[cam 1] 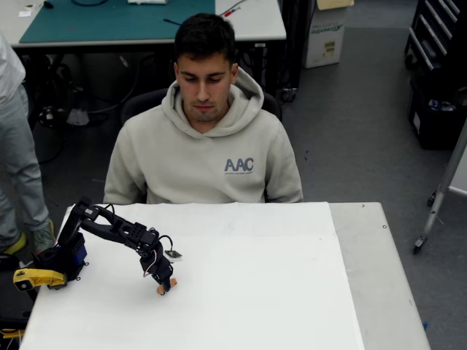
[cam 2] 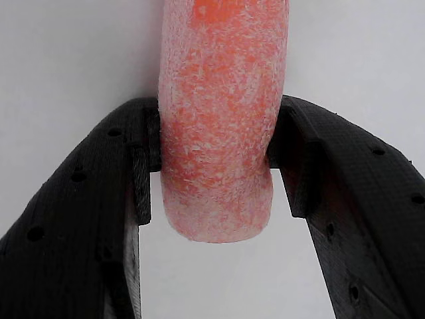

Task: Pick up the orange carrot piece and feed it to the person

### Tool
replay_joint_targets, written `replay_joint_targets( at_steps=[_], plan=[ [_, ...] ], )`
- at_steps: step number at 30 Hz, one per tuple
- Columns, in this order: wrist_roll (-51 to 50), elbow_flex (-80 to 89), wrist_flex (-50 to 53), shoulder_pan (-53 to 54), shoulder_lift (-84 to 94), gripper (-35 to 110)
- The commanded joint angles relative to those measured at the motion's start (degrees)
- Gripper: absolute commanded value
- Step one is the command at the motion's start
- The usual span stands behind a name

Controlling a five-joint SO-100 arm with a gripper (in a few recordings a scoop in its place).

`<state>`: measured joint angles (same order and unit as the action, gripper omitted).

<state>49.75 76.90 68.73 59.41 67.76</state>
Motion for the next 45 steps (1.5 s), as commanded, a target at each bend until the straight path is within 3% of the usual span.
replay_joint_targets(
  at_steps=[1,12,22,31,45],
  plan=[
    [0.53,0.09,0.53,0.70,1.23,-2],
    [-0.18,-1.14,-0.18,-1.85,2.55,-2],
    [-0.35,-4.75,-0.26,-8.26,19.34,-1],
    [-4.39,-25.31,-0.18,-14.59,16.00,-1],
    [-5.36,-72.77,-0.26,-24.43,-6.06,-1]
  ],
)
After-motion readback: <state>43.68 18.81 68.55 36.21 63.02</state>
